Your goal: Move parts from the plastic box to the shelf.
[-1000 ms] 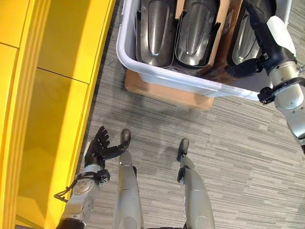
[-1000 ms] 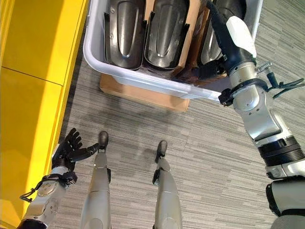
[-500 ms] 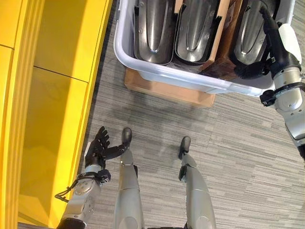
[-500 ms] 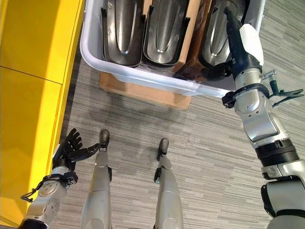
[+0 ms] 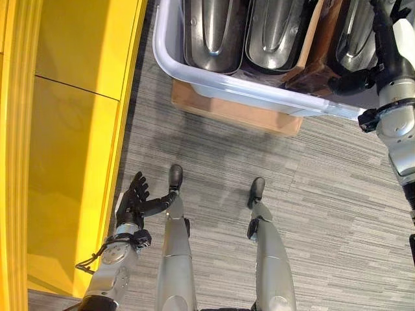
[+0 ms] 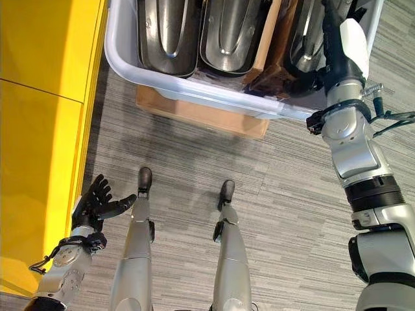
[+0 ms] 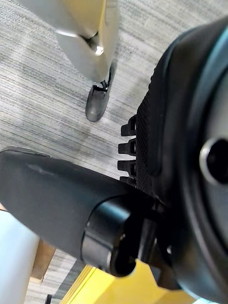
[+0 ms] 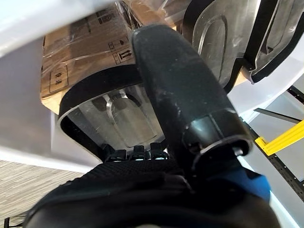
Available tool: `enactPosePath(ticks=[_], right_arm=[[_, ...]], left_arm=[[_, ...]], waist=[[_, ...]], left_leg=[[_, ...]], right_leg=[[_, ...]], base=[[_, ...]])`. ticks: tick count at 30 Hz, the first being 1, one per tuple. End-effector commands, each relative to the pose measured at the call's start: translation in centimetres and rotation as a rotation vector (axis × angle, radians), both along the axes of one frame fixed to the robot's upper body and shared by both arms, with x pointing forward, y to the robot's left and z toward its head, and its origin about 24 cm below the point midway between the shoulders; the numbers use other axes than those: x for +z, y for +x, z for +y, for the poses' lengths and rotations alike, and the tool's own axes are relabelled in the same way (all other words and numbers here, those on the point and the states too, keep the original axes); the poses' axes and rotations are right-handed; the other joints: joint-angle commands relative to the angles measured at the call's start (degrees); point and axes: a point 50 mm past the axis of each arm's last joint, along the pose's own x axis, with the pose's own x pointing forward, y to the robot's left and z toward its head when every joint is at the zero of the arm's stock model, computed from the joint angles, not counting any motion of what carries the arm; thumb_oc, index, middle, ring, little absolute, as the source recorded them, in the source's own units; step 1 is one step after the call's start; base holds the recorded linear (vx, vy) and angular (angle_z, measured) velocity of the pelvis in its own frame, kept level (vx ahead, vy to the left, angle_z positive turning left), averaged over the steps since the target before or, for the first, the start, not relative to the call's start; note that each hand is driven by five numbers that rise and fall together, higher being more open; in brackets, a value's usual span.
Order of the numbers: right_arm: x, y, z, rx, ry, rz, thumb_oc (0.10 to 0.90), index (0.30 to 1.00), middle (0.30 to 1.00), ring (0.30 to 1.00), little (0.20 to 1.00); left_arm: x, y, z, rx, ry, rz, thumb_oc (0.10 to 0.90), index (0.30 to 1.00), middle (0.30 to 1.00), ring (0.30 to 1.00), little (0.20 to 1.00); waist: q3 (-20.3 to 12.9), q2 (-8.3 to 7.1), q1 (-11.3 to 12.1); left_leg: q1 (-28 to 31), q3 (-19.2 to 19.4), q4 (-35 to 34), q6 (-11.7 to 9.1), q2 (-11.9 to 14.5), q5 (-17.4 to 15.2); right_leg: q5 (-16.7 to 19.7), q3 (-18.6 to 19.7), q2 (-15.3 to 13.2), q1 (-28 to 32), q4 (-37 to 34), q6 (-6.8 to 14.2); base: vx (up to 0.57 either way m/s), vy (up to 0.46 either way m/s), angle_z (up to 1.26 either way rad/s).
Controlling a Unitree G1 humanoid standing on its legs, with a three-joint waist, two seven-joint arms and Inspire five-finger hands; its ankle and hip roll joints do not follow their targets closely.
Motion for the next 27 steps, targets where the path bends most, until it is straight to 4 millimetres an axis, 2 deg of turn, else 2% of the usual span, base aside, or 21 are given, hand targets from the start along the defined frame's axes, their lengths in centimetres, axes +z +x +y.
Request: enactPosePath(ticks=[1,7,8,12,20,26,27], right_arm=[[6.8,-2.0,-0.4,-0.057,-0.086,-0.245,0.9,1.0,1.0,1.0,1.0],[7.8,-1.7,-1.1,-0.103,-0.074,-0.247,0.9,1.0,1.0,1.0,1.0],[8.0,-1.1,-1.9,-0.147,-0.045,-0.218,0.9,1.0,1.0,1.0,1.0],[8.0,-0.6,-2.7,-0.19,-0.034,-0.178,0.9,1.0,1.0,1.0,1.0],[6.1,0.8,-4.8,-0.282,0.036,-0.049,0.9,1.0,1.0,1.0,1.0],[5.6,1.1,-5.8,-0.339,0.05,0.01,0.9,1.0,1.0,1.0,1.0],[5.1,1.4,-5.8,-0.345,0.039,0.043,0.716,0.742,0.742,0.742,0.742]], left_arm=[[1.8,-0.2,0.0,0.002,0.022,-0.107,0.9,1.0,1.0,1.0,1.0],[1.8,-0.2,0.0,0.001,0.027,-0.11,0.9,1.0,1.0,1.0,1.0],[1.9,-0.1,-0.1,0.01,0.019,-0.116,0.9,1.0,1.0,1.0,1.0],[2.1,0.0,-0.3,0.011,0.002,-0.135,0.9,1.0,1.0,1.0,1.0],[2.1,-0.2,-0.8,0.005,-0.017,-0.145,0.9,1.0,1.0,1.0,1.0],[2.4,0.0,-1.1,0.003,-0.021,-0.162,0.9,1.0,1.0,1.0,1.0],[2.5,0.1,-1.3,-0.001,-0.022,-0.168,0.9,1.0,1.0,1.0,1.0]], waist=[[-0.46,0.37,-1.18],[-0.46,1.17,-1.14],[-0.46,1.49,-1.02],[-0.46,1.77,-0.85],[-0.46,3.01,-0.06],[-0.46,3.99,0.38],[-0.46,4.29,0.57]], left_leg=[[2.61,1.74,5.31,0.05,1.09,-6.93],[0.06,1.73,5.42,0.02,0.95,-6.65],[-1.49,1.69,5.48,0.0,0.99,-6.55],[-2.51,1.53,5.53,0.09,0.95,-6.5],[-4.62,1.3,6.27,0.22,0.84,-7.06],[-6.73,1.23,7.3,0.28,0.34,-7.24],[-7.39,1.2,7.54,0.36,0.22,-7.16]], right_leg=[[4.99,1.27,0.78,0.7,-1.95,-1.59],[5.04,1.47,0.73,-2.06,-1.36,-1.53],[5.19,1.55,0.81,-3.92,-1.08,-1.51],[5.16,1.55,0.97,-4.9,-0.76,-1.61],[4.48,1.42,0.85,-7.28,0.57,-1.71],[4.48,1.46,0.69,-9.13,1.45,-1.7],[4.53,1.25,0.61,-9.65,1.59,-1.73]], base=[[0.0,0.0,0.0],[0.0,0.0,0.0],[0.0,0.0,0.0],[0.0,0.0,0.0],[0.0,0.0,0.0],[0.0,0.007,0.05],[0.0,0.0,0.0]])
